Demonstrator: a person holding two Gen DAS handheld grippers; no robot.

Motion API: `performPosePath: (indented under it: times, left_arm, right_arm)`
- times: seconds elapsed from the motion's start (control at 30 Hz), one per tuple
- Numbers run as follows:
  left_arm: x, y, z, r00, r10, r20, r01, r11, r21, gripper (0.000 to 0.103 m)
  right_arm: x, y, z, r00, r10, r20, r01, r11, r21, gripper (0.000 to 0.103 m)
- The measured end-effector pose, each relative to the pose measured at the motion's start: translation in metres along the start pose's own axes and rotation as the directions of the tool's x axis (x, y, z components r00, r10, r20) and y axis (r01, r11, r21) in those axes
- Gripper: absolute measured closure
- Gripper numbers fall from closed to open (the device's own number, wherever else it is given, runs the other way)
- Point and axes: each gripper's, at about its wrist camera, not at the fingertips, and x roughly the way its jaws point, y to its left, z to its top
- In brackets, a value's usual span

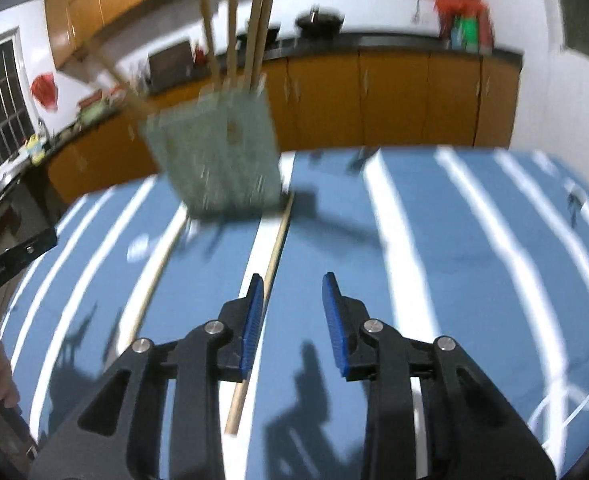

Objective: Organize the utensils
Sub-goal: 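Lower both open tools and close each on a remaining chopstick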

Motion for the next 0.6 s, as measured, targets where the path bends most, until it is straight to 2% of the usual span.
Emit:
performPosePath:
  times: [0.13, 0.43, 0.53, 0.57, 0.6]
  left_arm:
    - [0.012, -0.004, -0.020, 0.997, -0.011, -0.075, 0.013, 1.000, 0.021, 0.058]
    - [0.019, -0.020, -0.038, 0.991, -0.044, -0.130, 0.051, 0.997, 0.056, 0.058]
    - [0.020, -0.025, -0.041, 0.989, -0.052, -0.141, 0.061, 0.996, 0.062, 0.058]
    - [0.021, -0.027, -0.042, 0.988, -0.054, -0.146, 0.064, 0.996, 0.064, 0.058]
    - [0.021, -0.028, -0.043, 0.987, -0.057, -0.149, 0.067, 0.996, 0.066, 0.058]
  right_arm:
    - [0.018, 0.018, -0.021, 0.997, 0.025, -0.075, -0.028, 0.999, -0.027, 0.072]
    - [0.035, 0.027, -0.022, 0.992, 0.000, -0.125, -0.007, 0.998, -0.060, 0.073]
    - [0.038, 0.027, -0.023, 0.993, -0.022, -0.118, 0.013, 0.997, -0.073, 0.083]
    - [0.039, 0.027, -0.023, 0.993, -0.028, -0.117, 0.019, 0.997, -0.076, 0.092]
    - [0.039, 0.026, -0.022, 0.992, -0.040, -0.116, 0.031, 0.997, -0.077, 0.093]
